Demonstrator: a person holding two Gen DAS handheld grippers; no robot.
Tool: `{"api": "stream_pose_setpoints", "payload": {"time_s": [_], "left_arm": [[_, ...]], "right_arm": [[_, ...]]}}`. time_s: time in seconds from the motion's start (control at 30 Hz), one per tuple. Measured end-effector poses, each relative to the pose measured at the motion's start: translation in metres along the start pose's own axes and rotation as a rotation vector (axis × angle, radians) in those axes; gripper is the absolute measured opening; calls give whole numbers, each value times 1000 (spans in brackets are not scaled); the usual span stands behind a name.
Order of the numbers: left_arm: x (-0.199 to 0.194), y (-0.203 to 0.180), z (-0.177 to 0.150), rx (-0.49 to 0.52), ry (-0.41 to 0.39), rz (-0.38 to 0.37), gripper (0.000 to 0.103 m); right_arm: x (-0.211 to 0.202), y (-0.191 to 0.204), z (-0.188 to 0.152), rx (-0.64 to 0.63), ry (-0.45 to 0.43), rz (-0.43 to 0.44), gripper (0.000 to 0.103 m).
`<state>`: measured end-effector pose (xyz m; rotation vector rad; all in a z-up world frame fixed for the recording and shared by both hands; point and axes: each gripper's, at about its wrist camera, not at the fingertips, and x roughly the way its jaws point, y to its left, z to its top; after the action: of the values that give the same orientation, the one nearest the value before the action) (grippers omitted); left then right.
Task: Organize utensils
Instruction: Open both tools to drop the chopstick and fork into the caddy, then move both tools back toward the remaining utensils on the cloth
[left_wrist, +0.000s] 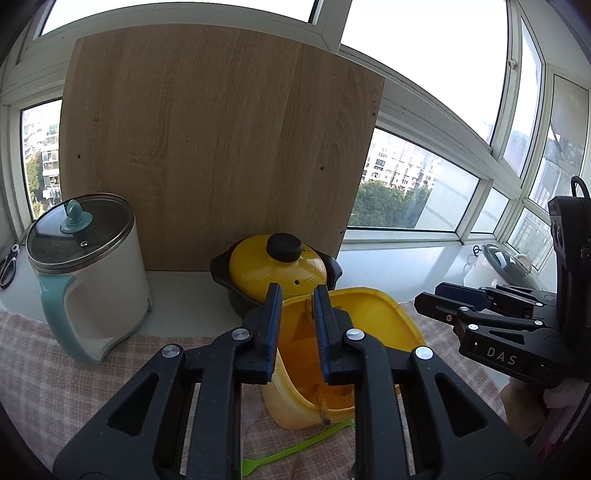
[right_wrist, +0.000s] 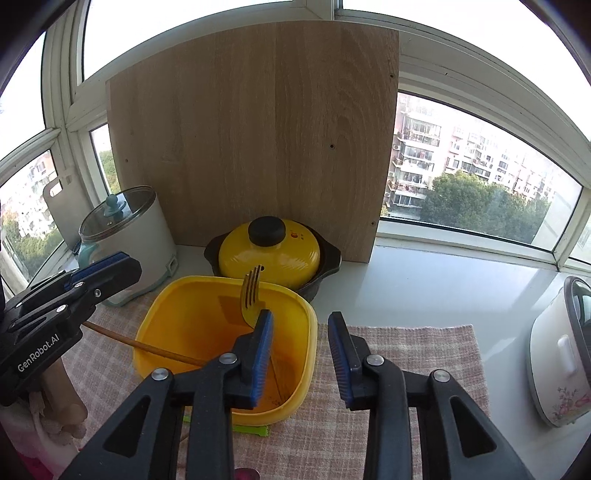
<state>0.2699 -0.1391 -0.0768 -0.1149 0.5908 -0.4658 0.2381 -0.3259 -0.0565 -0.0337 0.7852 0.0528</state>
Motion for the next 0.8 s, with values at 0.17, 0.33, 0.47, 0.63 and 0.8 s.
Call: {"api": "stream_pose_setpoints", "payload": {"time_s": [0.17,0.33,0.47,0.63,0.8], "left_arm": [[-11,2,-2,12,1,4,16],[-22,3,-3,27,4,3,16],[-31,3,-6,44,9,1,32],[-42,6,-10,67,27,-6,32],[-48,28,-15,51,75,-23,32]], "right_arm": [[-12,6,-3,10,-19,-21,57],[-24,12,-9,20,-29,-40,69],[-39,13,-14,43,-46,-60,82],[-56,12,-24,86,-60,-76,88],[-76,13,-40,112,-84,-119,96]]}}
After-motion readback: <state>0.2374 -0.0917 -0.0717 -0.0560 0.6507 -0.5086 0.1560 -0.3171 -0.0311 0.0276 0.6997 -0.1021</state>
